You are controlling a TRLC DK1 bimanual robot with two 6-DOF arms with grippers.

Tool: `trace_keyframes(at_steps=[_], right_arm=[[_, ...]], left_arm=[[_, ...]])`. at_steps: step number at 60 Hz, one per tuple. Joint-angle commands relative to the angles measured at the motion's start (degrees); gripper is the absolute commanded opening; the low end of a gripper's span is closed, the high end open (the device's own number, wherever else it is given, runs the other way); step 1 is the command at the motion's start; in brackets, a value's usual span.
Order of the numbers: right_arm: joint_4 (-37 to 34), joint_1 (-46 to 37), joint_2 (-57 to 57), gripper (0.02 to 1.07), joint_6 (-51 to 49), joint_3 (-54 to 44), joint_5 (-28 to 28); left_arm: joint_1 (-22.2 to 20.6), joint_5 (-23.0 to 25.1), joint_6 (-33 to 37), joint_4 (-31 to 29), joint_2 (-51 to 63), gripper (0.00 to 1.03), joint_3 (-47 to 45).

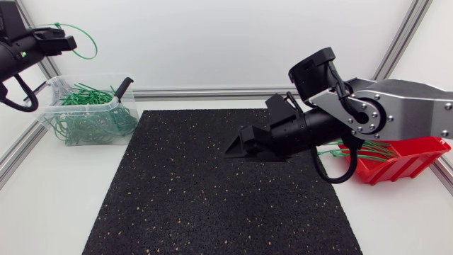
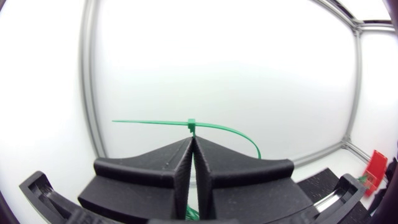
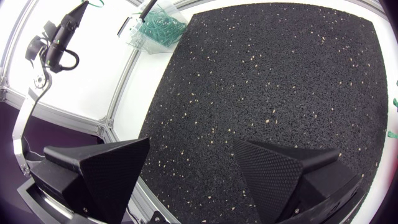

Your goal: Take a green cable tie from the red box, thread the tail through the head to close it, then place it in the transparent bin on the left.

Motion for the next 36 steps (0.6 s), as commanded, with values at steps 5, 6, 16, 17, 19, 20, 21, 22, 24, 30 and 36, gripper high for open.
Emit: trace_keyframes(at_steps=[5,6,16,17,19,20,21,22,24,30,36], right_arm=[[0.16,0.78,-4.20,1.04,-0.87,-3.07,0.85],[0.07,0.78,-4.38,1.04,-0.87,-3.33,0.85],[-0.81,0.87,-7.80,1.04,-0.87,-5.79,1.02],[-0.98,0.87,-8.15,1.04,-0.87,-6.05,1.11],[-1.33,0.87,-8.95,1.04,-0.87,-6.41,1.20],[-1.51,0.87,-9.39,1.04,-0.87,-6.67,1.20],[-1.86,0.78,-9.74,1.04,-0.87,-6.85,1.20],[-2.12,0.78,-10.09,1.04,-0.87,-6.93,1.20],[-2.56,0.60,-11.14,1.04,-0.96,-7.37,1.20],[-2.83,-0.19,-14.66,1.04,-1.05,-8.60,2.34],[-3.88,-2.65,-18.00,1.04,-2.54,-8.95,4.71]], left_arm=[[4.35,-4.42,-2.09,-2.85,10.79,0.04,9.09],[4.53,-5.12,-1.83,-3.11,12.11,0.04,9.61],[4.88,-9.69,1.25,-6.36,18.88,0.21,11.28],[4.70,-10.04,2.39,-7.15,19.58,0.31,11.20],[4.53,-10.04,3.53,-9.44,20.37,0.50,11.20],[4.53,-10.13,3.44,-10.32,20.72,0.59,11.28],[4.53,-10.39,3.44,-10.84,21.07,0.67,11.37],[4.44,-10.92,3.44,-11.28,21.43,0.75,11.46],[4.26,-12.41,3.53,-11.72,21.51,0.93,11.11],[3.91,-12.77,3.44,-12.16,18.35,1.00,8.21],[3.65,-12.94,3.00,-12.69,11.93,1.00,4.43]])
